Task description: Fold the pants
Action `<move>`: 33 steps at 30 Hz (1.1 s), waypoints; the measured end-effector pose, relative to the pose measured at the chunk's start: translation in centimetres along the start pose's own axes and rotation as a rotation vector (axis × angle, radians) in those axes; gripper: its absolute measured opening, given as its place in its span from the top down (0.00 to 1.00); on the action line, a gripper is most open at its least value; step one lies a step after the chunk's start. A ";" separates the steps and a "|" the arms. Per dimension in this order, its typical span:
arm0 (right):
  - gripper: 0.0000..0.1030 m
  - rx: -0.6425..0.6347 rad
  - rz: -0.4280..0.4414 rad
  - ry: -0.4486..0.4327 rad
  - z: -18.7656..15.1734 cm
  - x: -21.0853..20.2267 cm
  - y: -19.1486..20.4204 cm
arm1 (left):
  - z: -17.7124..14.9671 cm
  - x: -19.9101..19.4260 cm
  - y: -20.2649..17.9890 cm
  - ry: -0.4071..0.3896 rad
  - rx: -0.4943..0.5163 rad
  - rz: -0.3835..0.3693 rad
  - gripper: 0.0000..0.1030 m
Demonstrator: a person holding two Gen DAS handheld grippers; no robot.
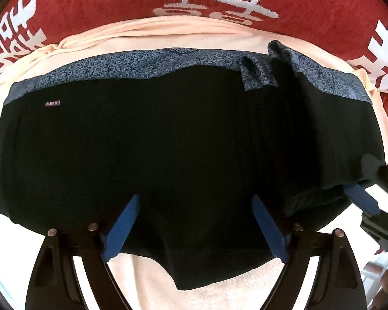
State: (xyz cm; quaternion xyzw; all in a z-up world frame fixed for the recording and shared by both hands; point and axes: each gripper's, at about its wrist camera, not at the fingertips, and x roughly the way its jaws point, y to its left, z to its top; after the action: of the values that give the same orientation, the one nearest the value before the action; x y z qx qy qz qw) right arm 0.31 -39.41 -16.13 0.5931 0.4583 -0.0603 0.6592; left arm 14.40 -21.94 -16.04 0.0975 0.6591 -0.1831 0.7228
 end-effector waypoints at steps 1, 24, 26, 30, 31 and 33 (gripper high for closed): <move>0.58 0.010 0.009 -0.002 0.2 0.1 -0.2 | 0.1 0.0 0.0 -0.002 0.005 0.006 0.13; 0.80 -0.260 -0.174 0.172 -0.2 1.8 3.1 | -0.4 -5.1 1.1 -0.067 -0.045 0.103 0.14; 0.67 -0.379 -0.175 0.211 -0.3 0.3 5.0 | 1.1 -5.3 0.6 -0.090 -0.043 0.090 0.14; 0.59 -0.507 -0.198 0.094 2.3 -4.8 6.3 | 2.9 -6.5 -1.8 -0.123 -0.024 0.060 0.14; 0.58 -0.506 -0.216 0.046 3.8 -6.0 6.1 | 3.5 -6.5 -2.4 -0.130 -0.017 0.053 0.14; 0.58 -0.462 -0.264 -0.021 6.7 -7.0 5.3 | 4.5 -6.1 -3.8 -0.143 0.003 0.044 0.14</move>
State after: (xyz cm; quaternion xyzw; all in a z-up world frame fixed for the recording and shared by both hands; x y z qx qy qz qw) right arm 3.18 -46.71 -8.35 0.3613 0.5262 -0.0457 0.7684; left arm 16.64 -26.32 -9.16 0.0997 0.6033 -0.1744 0.7718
